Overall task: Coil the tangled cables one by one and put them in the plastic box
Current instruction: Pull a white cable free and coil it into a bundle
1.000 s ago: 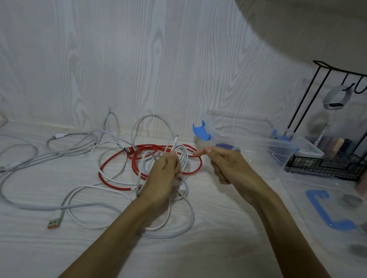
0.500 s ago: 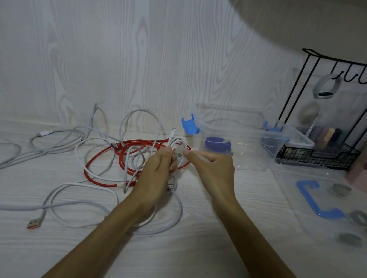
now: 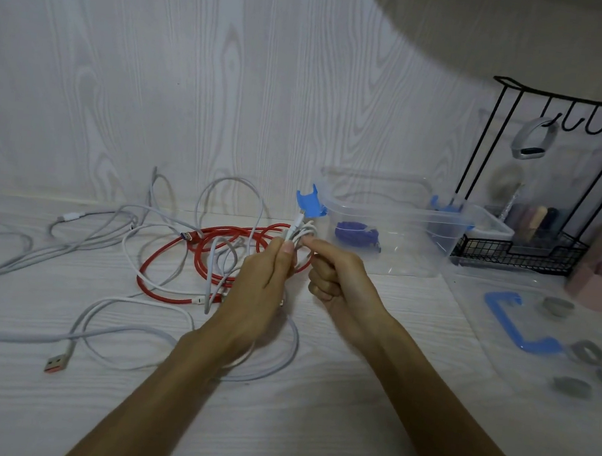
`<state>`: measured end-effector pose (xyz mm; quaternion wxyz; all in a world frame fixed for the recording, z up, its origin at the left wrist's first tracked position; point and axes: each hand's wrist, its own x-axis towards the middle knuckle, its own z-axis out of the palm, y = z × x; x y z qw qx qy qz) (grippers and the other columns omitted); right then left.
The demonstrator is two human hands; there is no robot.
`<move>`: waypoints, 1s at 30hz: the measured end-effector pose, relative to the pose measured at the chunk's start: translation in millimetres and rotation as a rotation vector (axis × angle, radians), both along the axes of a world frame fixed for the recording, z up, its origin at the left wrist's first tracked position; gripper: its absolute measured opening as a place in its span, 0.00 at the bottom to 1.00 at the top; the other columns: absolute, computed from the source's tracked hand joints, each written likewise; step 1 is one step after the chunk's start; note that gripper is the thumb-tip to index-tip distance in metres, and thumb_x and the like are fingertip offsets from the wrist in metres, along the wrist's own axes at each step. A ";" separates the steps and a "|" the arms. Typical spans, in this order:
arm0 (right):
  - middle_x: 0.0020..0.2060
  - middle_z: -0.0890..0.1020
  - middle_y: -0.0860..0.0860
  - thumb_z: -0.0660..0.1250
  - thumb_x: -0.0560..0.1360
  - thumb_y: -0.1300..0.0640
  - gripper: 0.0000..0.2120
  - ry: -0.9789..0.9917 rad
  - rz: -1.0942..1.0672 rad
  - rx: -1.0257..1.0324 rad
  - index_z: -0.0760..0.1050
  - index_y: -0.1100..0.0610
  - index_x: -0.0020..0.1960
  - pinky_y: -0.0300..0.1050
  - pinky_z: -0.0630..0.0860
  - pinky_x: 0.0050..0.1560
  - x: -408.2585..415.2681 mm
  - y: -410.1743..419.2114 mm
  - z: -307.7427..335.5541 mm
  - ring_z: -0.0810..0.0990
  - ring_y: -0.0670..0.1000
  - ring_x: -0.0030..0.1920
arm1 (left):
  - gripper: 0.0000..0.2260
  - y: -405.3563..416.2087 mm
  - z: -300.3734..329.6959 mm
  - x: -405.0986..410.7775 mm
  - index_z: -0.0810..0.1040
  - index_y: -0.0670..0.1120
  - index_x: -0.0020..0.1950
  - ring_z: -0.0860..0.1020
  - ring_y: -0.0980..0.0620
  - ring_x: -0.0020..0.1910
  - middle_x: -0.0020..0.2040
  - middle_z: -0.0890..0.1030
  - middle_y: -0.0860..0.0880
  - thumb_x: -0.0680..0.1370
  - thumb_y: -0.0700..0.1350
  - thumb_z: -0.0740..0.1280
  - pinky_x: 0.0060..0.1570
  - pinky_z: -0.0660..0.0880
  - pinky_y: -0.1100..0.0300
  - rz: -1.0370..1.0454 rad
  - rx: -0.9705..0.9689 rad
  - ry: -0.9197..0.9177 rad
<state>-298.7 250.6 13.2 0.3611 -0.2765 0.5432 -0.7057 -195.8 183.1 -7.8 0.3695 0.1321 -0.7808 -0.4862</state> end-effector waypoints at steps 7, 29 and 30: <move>0.19 0.60 0.43 0.64 0.77 0.57 0.21 0.036 0.075 0.012 0.78 0.49 0.26 0.37 0.53 0.24 -2.1 -0.5 -3.1 0.57 0.42 0.20 | 0.08 2.5 3.8 5.6 0.66 0.63 0.53 0.72 0.72 0.40 0.44 0.72 0.65 0.83 0.54 0.48 0.40 0.66 0.81 -0.053 0.046 -0.047; 0.19 0.61 0.45 0.62 0.78 0.60 0.21 -0.186 -0.043 -0.075 0.74 0.52 0.26 0.37 0.54 0.24 5.3 -2.3 -8.9 0.56 0.43 0.20 | 0.17 -3.2 -0.6 -3.1 0.72 0.44 0.52 0.67 0.62 0.45 0.37 0.75 0.48 0.84 0.48 0.45 0.52 0.62 0.62 0.175 -0.357 -0.162; 0.19 0.60 0.45 0.60 0.78 0.61 0.23 -0.210 0.004 -0.100 0.73 0.52 0.25 0.38 0.53 0.25 4.6 -1.9 -8.6 0.55 0.43 0.20 | 0.17 -3.6 0.0 -1.8 0.72 0.45 0.52 0.67 0.65 0.44 0.37 0.74 0.50 0.83 0.49 0.45 0.52 0.62 0.63 0.168 -0.348 -0.163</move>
